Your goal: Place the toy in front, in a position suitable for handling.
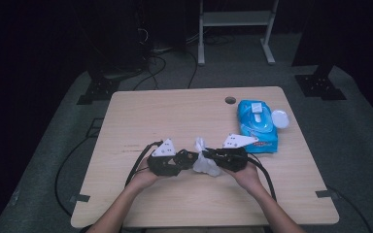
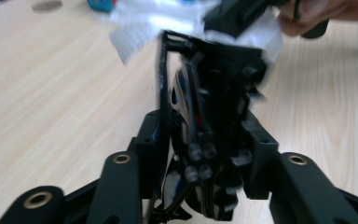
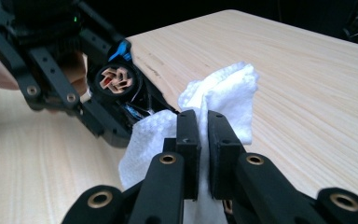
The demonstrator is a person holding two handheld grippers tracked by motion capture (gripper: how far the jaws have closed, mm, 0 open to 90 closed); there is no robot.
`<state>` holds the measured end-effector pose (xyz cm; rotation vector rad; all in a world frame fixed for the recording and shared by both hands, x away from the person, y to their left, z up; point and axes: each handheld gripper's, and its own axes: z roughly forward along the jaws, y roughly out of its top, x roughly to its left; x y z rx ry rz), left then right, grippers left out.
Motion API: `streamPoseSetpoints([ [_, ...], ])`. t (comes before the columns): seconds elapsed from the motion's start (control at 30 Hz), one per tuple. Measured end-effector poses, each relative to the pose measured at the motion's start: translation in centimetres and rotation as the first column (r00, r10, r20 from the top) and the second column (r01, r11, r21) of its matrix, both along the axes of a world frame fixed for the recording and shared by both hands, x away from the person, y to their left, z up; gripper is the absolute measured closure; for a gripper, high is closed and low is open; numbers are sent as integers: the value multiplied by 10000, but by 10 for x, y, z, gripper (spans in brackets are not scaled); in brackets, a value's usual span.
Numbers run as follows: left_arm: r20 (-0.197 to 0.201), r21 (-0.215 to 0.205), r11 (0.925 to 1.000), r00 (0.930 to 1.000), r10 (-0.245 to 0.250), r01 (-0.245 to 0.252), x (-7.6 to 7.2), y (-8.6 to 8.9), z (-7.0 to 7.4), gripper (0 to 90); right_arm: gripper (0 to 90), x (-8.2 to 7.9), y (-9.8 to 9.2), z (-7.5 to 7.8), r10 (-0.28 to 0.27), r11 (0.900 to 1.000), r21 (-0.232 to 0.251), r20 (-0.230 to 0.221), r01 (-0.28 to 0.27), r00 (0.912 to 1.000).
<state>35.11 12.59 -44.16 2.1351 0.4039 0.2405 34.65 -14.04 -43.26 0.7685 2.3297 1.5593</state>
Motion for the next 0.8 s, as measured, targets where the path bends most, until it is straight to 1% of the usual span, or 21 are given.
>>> streamPoseSetpoints([
  [0.03,35,103,9999,10000,8,-8,1,-1,-3,596,838,0,0,-1,-31,10000,-8,52,32,10000],
  [0.1,-9,232,9997,10000,16,-16,3,-3,-6,596,838,1,-1,-2,-68,10000,-40,72,68,10000],
  [0.13,-66,318,9995,10000,-1,4,4,-3,-8,595,838,1,0,-2,-124,9999,-107,157,125,9998],
  [0.17,-103,471,9989,9999,2,2,6,-4,-11,594,837,1,0,-3,-168,9997,-177,228,172,9996],
  [0.2,-65,718,9974,10000,6,-2,7,-5,-13,590,838,1,2,-3,-220,9995,-210,296,226,9993],
  [0.23,-14,995,9950,10000,1,0,7,-6,-14,586,838,1,4,-4,-222,9992,-316,366,234,9991],
  [0.3,-7,1390,9903,10000,53,-51,8,-6,-18,579,838,0,8,-5,-256,9983,-505,506,282,9984],
  [0.33,-89,1599,9871,9999,59,-44,9,-6,-22,571,838,0,10,-6,-219,9981,-558,513,248,9984],
  [0.37,-203,1886,9820,9998,-44,82,11,-4,-26,572,838,0,13,-8,-129,9982,-576,472,156,9988],
  [0.4,-203,1886,9820,9998,-44,82,11,-4,-26,568,838,0,13,-8,-129,9982,-576,472,156,9988],
  [0.43,-199,2078,9781,9998,-24,65,11,-3,-28,568,838,0,14,-9,-76,9980,-621,458,105,9989],
  [0.47,-347,2007,9796,9994,17,52,12,-1,-28,544,836,0,17,-9,-43,9973,-735,514,81,9987],
  [0.5,-429,1849,9828,9991,37,43,13,2,-27,533,835,-1,19,-10,-89,9963,-849,625,142,9980],
  [0.53,-366,1726,9850,9993,98,-34,13,3,-26,520,835,0,20,-10,-118,9959,-890,771,187,9970],
  [0.57,-210,1612,9868,9997,154,-119,13,7,-23,520,835,0,20,-10,-155,9961,-857,660,212,9977],
  [0.6,-196,1519,9883,9997,167,-135,12,8,-21,521,835,2,19,-11,-133,9969,-771,626,182,9979],
  [0.63,-114,1529,9882,9999,101,-82,12,9,-20,525,834,3,19,-11,-153,9974,-701,540,190,9984],
  [0.67,104,1463,9892,9999,-19,4,10,8,-19,534,834,3,20,-10,-173,9974,-695,448,204,9988],
  [0.7,213,1468,9892,9998,-34,2,9,7,-18,554,835,4,21,-8,-190,9968,-771,443,224,9988],
  [0.73,223,1527,9882,9996,-172,136,9,5,-18,569,836,4,22,-7,-164,9973,-704,455,196,9988],
  [0.8,309,1554,9878,9994,-164,114,9,2,-18,573,836,1,28,-3,101,9986,-516,383,-81,9992],
])
